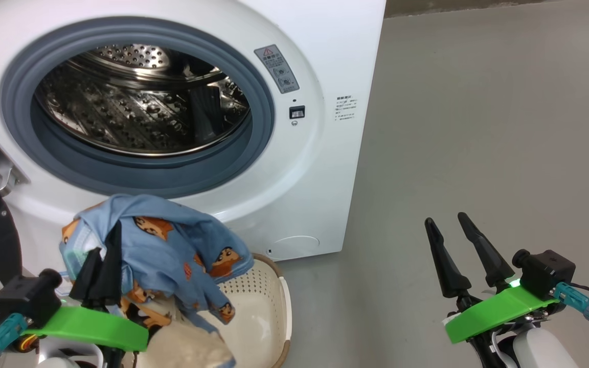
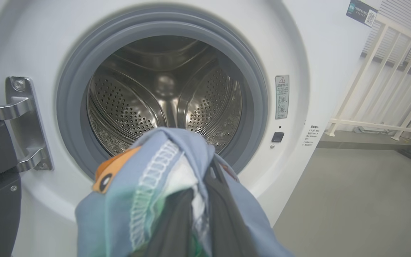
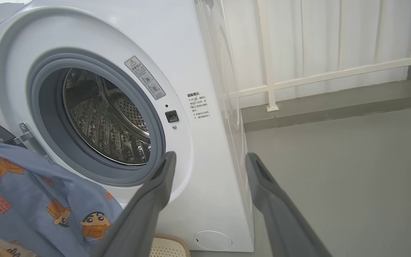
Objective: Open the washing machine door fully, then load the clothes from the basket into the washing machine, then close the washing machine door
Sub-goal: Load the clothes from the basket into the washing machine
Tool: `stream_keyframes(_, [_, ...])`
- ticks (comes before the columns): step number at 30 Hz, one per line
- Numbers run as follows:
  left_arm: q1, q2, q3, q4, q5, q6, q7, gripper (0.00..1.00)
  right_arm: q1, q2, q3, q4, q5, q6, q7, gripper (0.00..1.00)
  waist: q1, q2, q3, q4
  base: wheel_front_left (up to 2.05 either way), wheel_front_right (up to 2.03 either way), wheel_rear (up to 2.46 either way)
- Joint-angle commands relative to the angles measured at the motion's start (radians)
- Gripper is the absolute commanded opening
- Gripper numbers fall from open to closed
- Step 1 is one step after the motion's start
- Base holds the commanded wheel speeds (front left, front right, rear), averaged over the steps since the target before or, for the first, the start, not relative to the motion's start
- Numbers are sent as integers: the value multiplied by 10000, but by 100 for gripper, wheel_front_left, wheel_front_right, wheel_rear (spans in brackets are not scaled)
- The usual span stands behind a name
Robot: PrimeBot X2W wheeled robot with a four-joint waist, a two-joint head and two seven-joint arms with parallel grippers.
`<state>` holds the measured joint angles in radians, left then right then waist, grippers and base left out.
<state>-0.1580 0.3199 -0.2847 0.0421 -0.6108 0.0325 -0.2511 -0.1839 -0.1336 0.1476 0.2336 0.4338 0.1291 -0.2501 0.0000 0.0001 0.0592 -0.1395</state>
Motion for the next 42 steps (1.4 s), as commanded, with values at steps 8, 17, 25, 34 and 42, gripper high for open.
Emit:
stream_keyframes(8, [-277,131,565,-359,214,22,-107,0,17,-116,207,-274,85,16,-117,100,0,-1,-7,-36,0,0,0])
stream_keyframes(17, [-1535,242,585,-95,429,-314,-104,0,-69,-4,239,-360,35,16,-117,100,0,-1,371,-51,0,0,0])
stream_keyframes(25, [-3545,408,509,1086,489,-749,116,0,-320,261,324,-502,-178,16,-117,100,0,-1,1298,-325,0,0,0])
stream_keyframes(34, [-5986,637,148,3644,725,-1259,312,0,-727,644,397,-822,-528,16,-117,100,0,-1,2811,-897,0,0,0])
stream_keyframes(42, [-7892,978,231,5728,545,-1517,134,0,-1109,819,750,-1135,-655,16,-117,100,0,-1,4210,-1596,0,0,0])
